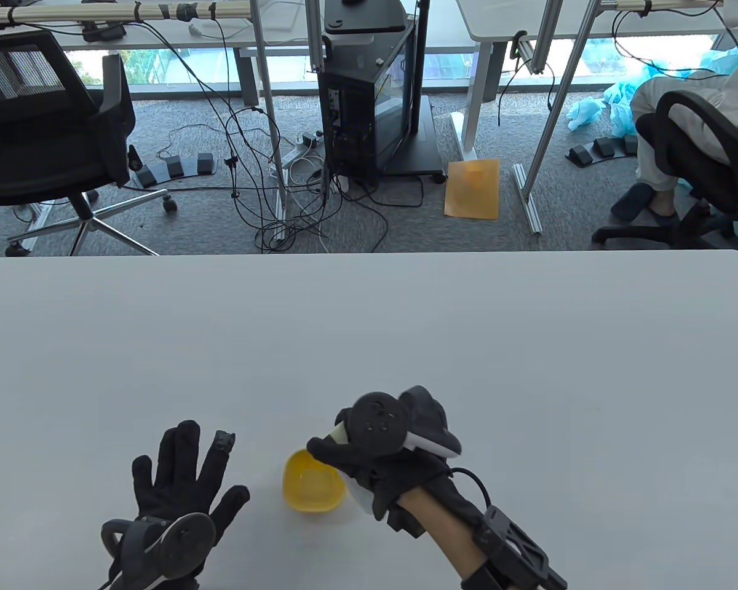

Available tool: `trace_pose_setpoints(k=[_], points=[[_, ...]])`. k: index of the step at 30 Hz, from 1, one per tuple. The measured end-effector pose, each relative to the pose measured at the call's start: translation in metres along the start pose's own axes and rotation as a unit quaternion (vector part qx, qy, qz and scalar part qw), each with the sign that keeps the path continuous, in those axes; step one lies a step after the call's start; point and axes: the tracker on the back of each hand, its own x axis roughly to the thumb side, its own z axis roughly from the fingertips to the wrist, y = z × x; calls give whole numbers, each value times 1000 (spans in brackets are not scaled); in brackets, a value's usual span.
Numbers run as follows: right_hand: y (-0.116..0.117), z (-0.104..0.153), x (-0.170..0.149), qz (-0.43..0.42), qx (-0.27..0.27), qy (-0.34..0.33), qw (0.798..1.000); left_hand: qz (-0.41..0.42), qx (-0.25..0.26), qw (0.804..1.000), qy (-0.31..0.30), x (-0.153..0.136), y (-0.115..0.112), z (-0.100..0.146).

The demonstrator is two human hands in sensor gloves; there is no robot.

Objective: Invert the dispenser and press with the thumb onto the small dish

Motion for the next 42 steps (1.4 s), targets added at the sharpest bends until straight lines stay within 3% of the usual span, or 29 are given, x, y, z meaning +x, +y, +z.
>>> trace_pose_setpoints(k=[3, 5, 8, 16, 21, 33, 38, 42], points=[[-10, 41, -20, -18, -139, -18, 990, -2, 0, 1000, 2, 0, 0, 0], [-11, 58, -30, -18, -186, -22, 982, -4, 0, 1000, 2, 0, 0, 0], [-11, 92, -48, -18, -303, -60, 951, -7, -3, 1000, 5, -1, 0, -1], [2, 156, -85, -4, -479, -66, 875, -16, -14, 1000, 12, -3, -5, -3], [-4, 160, -88, -53, -492, -56, 867, -20, -25, 999, 15, -2, -10, -6], [0, 154, -82, -53, -455, -70, 886, -23, -28, 999, 19, -4, -11, -7], [-4, 142, -79, -77, -402, -69, 910, -24, -29, 999, 20, -5, -10, -7], [-14, 120, -70, -80, -314, -65, 944, -25, -26, 999, 20, -5, -10, -6]])
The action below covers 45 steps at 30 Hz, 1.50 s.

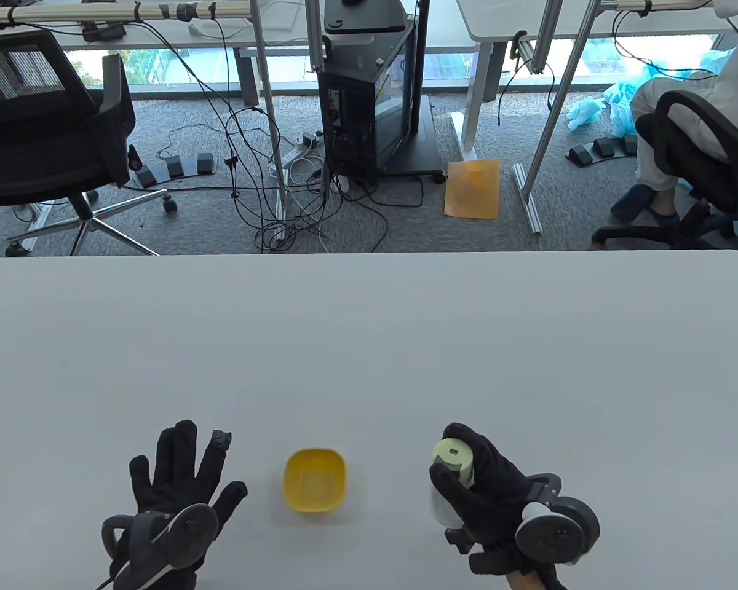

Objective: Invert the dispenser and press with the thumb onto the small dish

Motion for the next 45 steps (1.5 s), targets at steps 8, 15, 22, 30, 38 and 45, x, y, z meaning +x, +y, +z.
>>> trace_pose_setpoints(k=[8, 15, 22, 30, 38, 45], points=[[21, -66, 30, 27, 212, 7, 977, -5, -3, 1000, 1, 0, 0, 0], [68, -114, 56, 130, 465, 50, 874, -5, 1, 1000, 2, -1, 1, 1], [122, -133, 65, 159, 617, 98, 765, -2, -1, 1000, 2, -2, 1, 1], [172, -137, 65, 187, 702, 123, 677, -3, -3, 1000, 3, -2, 1, 2], [232, -120, 65, 274, 748, 124, 592, -3, -9, 1000, 5, -3, 2, 1], [247, -110, 61, 289, 756, 123, 575, -3, -14, 1000, 5, -3, 2, 1]])
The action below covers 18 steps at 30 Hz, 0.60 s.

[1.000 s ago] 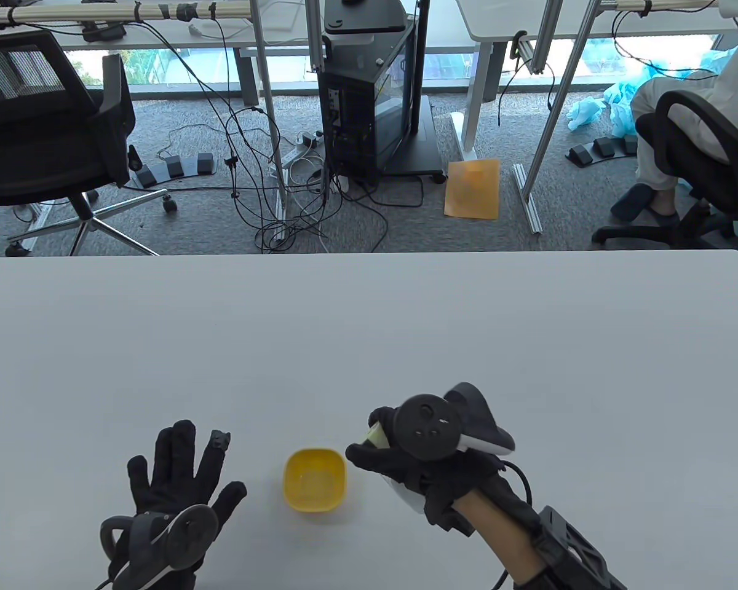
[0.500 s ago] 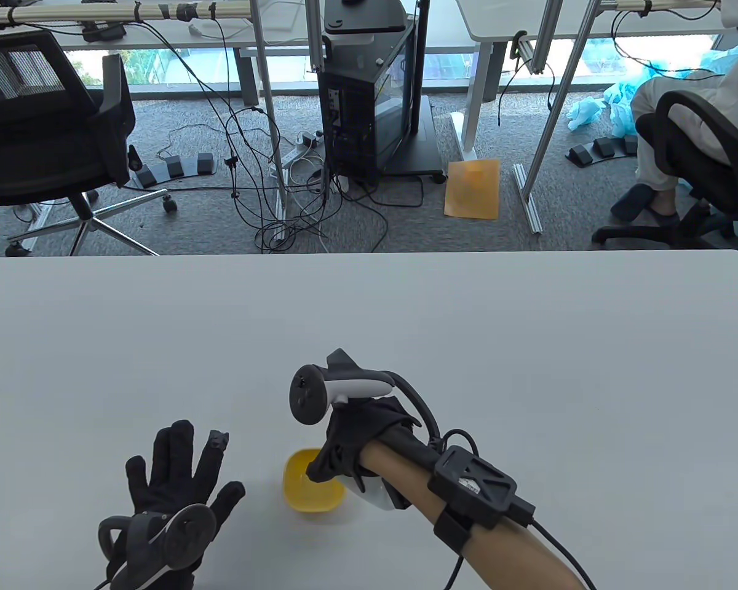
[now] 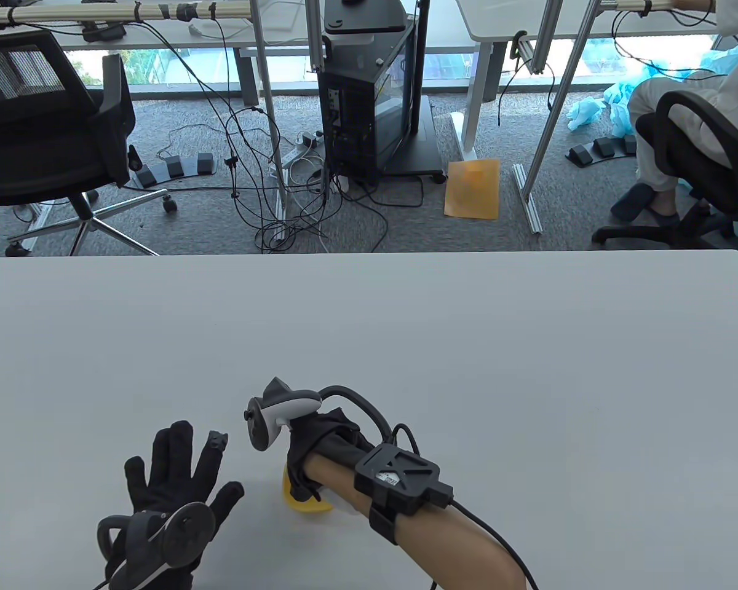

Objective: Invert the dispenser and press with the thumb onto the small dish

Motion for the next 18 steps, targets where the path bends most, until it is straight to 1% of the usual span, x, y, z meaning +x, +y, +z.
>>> trace_pose_setpoints(k=[7, 10, 14, 18], points=[[-2, 4, -2, 10, -18, -4, 1000, 1, 0, 1000, 0, 0, 1, 0], [-4, 6, 0, 23, -29, -29, 999, 0, 0, 1000, -1, 0, 0, 0], [-7, 9, 5, 74, -51, -29, 996, 0, -1, 1000, -1, 0, 0, 0], [-9, 11, 7, 78, -61, -33, 995, -1, -3, 1000, -1, 1, 1, 0]])
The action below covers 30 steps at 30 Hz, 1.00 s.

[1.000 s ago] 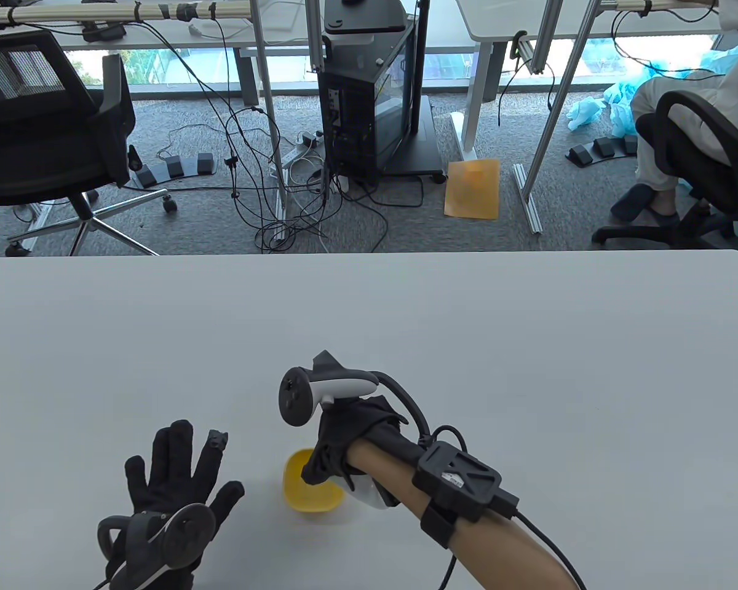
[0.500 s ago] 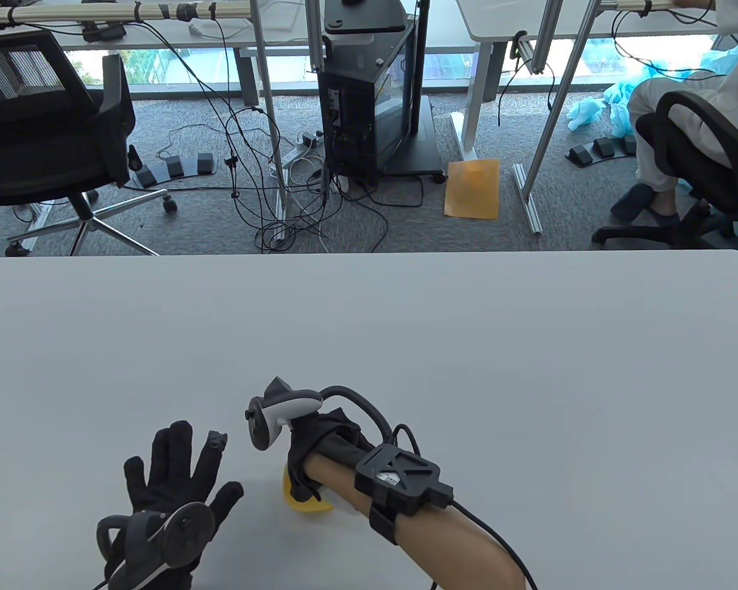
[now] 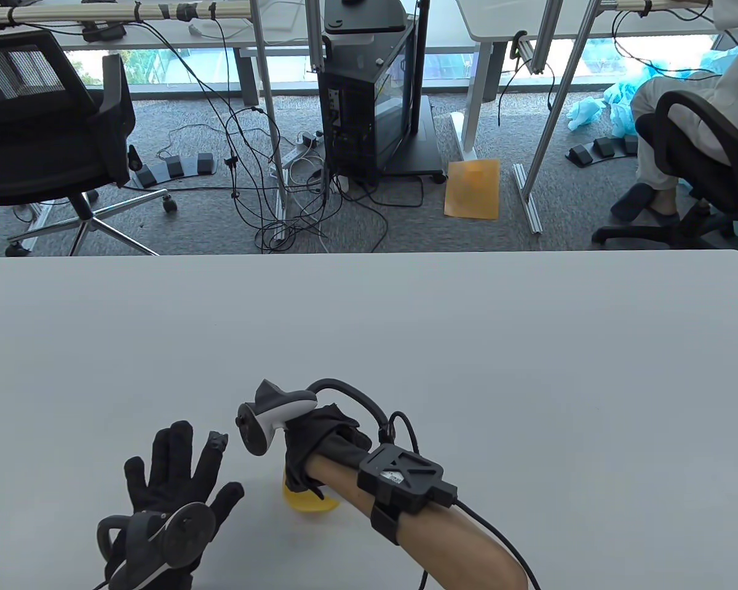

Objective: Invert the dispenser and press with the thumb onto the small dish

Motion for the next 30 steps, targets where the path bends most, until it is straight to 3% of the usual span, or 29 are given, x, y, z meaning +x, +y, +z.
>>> trace_pose_setpoints(k=[3, 4, 8, 11, 16, 18, 21, 25, 29, 30], points=[[1, 1, -1, -29, -21, 4, 999, -1, -1, 1000, -1, 1, 0, 0], [2, 0, -2, -37, 10, 18, 999, -1, -1, 1000, -2, 1, 0, 0], [6, 8, -6, -49, -12, 7, 999, -2, -3, 1000, -4, 2, 0, 0], [9, 20, -14, -70, -62, -5, 996, 2, 1, 1000, -5, 2, 0, 0], [23, 52, -37, -133, -221, -42, 965, 6, 2, 1000, -7, 2, -1, 0], [33, 69, -47, -155, -293, -53, 942, 7, 1, 1000, -8, 2, -1, 0], [54, 98, -61, -186, -408, -57, 892, 7, -1, 1000, -8, 3, -1, -1], [90, 137, -79, -210, -543, -44, 812, 10, -1, 1000, -7, 3, -2, -1], [128, 164, -94, -233, -634, -18, 737, 9, -7, 1000, -5, 4, -5, -3], [135, 168, -97, -234, -647, -14, 726, 8, -8, 1000, -5, 4, -5, -3]])
